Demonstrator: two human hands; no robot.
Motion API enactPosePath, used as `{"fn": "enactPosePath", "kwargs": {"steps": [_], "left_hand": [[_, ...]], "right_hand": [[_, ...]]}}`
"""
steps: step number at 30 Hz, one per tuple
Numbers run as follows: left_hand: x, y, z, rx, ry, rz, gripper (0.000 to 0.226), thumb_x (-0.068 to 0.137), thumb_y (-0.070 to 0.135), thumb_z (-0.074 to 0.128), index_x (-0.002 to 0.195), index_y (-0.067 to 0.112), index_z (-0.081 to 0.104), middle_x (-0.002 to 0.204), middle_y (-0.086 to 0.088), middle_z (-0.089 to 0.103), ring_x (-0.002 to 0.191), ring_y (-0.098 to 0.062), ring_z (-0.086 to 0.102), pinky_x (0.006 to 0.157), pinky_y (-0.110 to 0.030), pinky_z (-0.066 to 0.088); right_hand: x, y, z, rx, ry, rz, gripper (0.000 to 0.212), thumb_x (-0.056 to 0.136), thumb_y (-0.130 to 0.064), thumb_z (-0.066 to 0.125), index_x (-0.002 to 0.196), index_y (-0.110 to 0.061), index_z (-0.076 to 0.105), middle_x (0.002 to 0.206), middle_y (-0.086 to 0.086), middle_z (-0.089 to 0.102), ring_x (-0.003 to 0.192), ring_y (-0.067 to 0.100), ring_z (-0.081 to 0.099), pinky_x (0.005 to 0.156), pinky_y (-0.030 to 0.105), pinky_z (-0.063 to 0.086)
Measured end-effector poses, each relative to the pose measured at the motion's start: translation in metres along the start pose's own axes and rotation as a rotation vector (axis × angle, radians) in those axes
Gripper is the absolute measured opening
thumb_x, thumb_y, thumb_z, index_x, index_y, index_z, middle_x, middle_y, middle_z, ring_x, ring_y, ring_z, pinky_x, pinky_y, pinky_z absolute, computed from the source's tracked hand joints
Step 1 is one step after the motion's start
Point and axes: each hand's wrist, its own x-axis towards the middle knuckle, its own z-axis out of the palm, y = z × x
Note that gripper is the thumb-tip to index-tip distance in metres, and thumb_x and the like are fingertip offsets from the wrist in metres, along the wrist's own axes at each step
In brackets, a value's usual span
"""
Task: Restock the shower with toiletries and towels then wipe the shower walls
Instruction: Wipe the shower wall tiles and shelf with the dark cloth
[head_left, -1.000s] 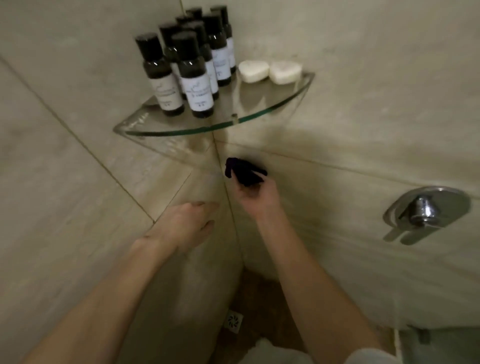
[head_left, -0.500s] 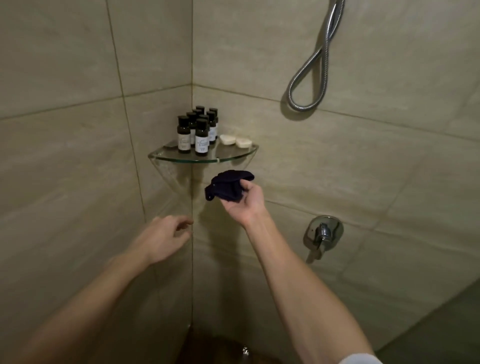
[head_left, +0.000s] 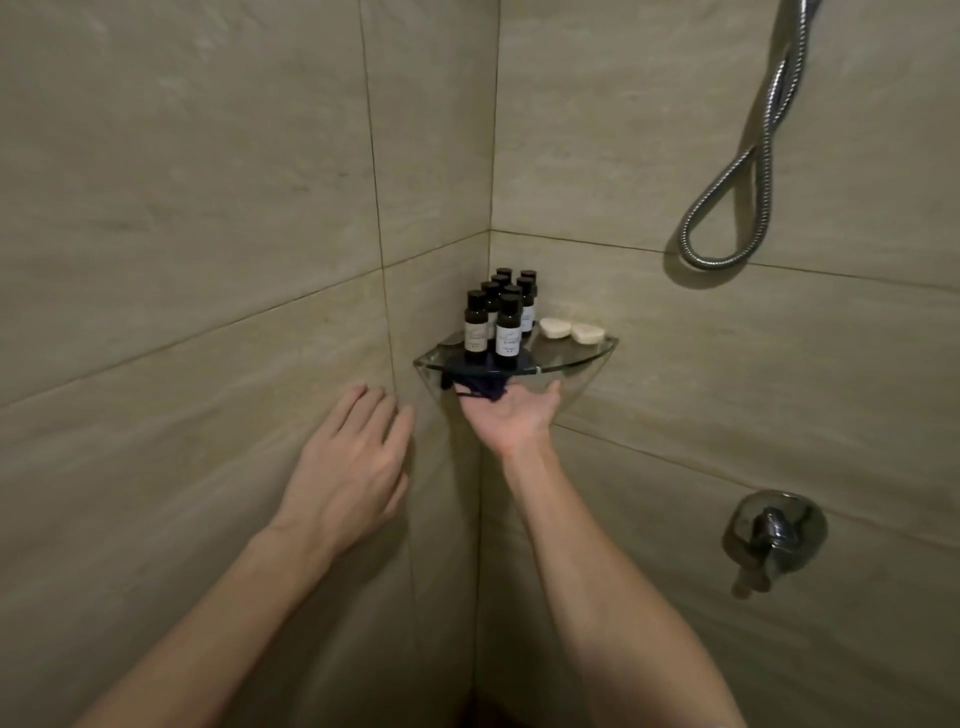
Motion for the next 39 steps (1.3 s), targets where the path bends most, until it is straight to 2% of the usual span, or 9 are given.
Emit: {"fn": "enactPosePath", "kwargs": {"steps": [7, 13, 17, 20, 26, 31, 33, 37, 39], "left_hand": [[0.061, 0.02, 0.013, -0.128, 0.065, -0.099, 0.077, 0.081, 0.032, 0.066, 0.147, -0.003, 0.044, 0.148, -0.022, 0.05, 0.138, -0.034, 0.048, 0.12, -0.046, 0.032], [0.068, 0.037, 0.026, -0.2, 0.077, -0.19, 0.079, 0.087, 0.029, 0.063, 0.153, -0.001, 0.032, 0.156, -0.02, 0.04, 0.147, -0.029, 0.036, 0.124, -0.047, 0.024], [0.068, 0.041, 0.03, -0.241, 0.069, -0.216, 0.082, 0.085, 0.023, 0.065, 0.155, 0.0, 0.028, 0.158, -0.02, 0.037, 0.149, -0.03, 0.032, 0.125, -0.048, 0.022], [0.067, 0.038, 0.032, -0.216, 0.02, -0.187, 0.087, 0.082, 0.017, 0.067, 0.156, 0.0, 0.025, 0.159, -0.019, 0.034, 0.15, -0.03, 0.029, 0.126, -0.047, 0.017], [0.066, 0.04, 0.033, -0.27, 0.04, -0.216, 0.087, 0.075, -0.001, 0.06, 0.155, -0.001, 0.026, 0.159, -0.019, 0.034, 0.15, -0.03, 0.029, 0.126, -0.046, 0.017], [0.069, 0.047, 0.041, -0.338, 0.039, -0.297, 0.095, 0.074, 0.008, 0.072, 0.157, 0.004, 0.025, 0.16, -0.015, 0.033, 0.15, -0.028, 0.028, 0.125, -0.049, 0.019], [0.07, 0.047, 0.045, -0.369, 0.048, -0.303, 0.096, 0.072, 0.01, 0.075, 0.156, 0.003, 0.028, 0.159, -0.015, 0.035, 0.149, -0.029, 0.03, 0.125, -0.048, 0.018], [0.071, 0.047, 0.049, -0.399, 0.071, -0.296, 0.08, 0.084, 0.031, 0.05, 0.155, 0.004, 0.027, 0.16, -0.012, 0.033, 0.15, -0.026, 0.03, 0.126, -0.042, 0.011], [0.072, 0.049, 0.049, -0.406, 0.077, -0.307, 0.079, 0.085, 0.037, 0.041, 0.156, 0.006, 0.025, 0.16, -0.011, 0.033, 0.151, -0.024, 0.028, 0.126, -0.044, 0.012]], "right_hand": [[0.041, -0.027, 0.005, -0.136, -0.004, -0.048, 0.072, 0.091, -0.063, 0.036, 0.137, -0.013, 0.058, 0.14, 0.023, 0.057, 0.129, 0.042, 0.053, 0.109, 0.058, 0.04], [0.038, -0.068, 0.006, -0.092, 0.1, -0.124, 0.066, 0.094, -0.064, 0.039, 0.123, -0.011, 0.064, 0.111, 0.018, 0.071, 0.096, 0.033, 0.069, 0.075, 0.046, 0.06], [0.004, -0.094, -0.019, 0.053, 0.129, -0.121, 0.09, 0.093, -0.076, 0.029, 0.137, 0.001, 0.047, 0.132, 0.033, 0.059, 0.123, 0.048, 0.055, 0.106, 0.058, 0.044], [-0.016, -0.116, -0.032, 0.081, 0.183, -0.192, 0.079, 0.099, -0.065, 0.034, 0.134, 0.004, 0.049, 0.125, 0.033, 0.063, 0.12, 0.046, 0.059, 0.108, 0.056, 0.043], [-0.016, -0.12, -0.069, -0.229, 0.335, -0.229, 0.04, 0.106, -0.029, 0.036, 0.13, -0.008, 0.061, 0.121, 0.014, 0.072, 0.106, 0.03, 0.071, 0.102, 0.047, 0.05], [0.049, -0.031, -0.095, -0.858, 0.406, -0.23, 0.049, 0.088, -0.046, 0.068, 0.125, -0.015, 0.062, 0.107, 0.003, 0.067, 0.085, 0.01, 0.064, 0.079, 0.024, 0.05], [0.078, 0.002, -0.095, -0.933, 0.32, -0.195, 0.06, 0.088, -0.058, 0.064, 0.131, -0.015, 0.06, 0.121, 0.004, 0.063, 0.103, 0.022, 0.062, 0.083, 0.024, 0.046], [0.089, 0.04, -0.107, -1.197, 0.297, -0.291, 0.052, 0.107, -0.034, 0.039, 0.157, -0.024, 0.028, 0.161, -0.004, 0.031, 0.146, 0.015, 0.032, 0.119, 0.026, 0.025], [0.093, 0.032, -0.123, -1.233, 0.351, -0.278, 0.053, 0.108, -0.029, 0.038, 0.158, -0.026, 0.024, 0.164, 0.0, 0.028, 0.149, 0.019, 0.03, 0.117, 0.025, 0.026]]}}
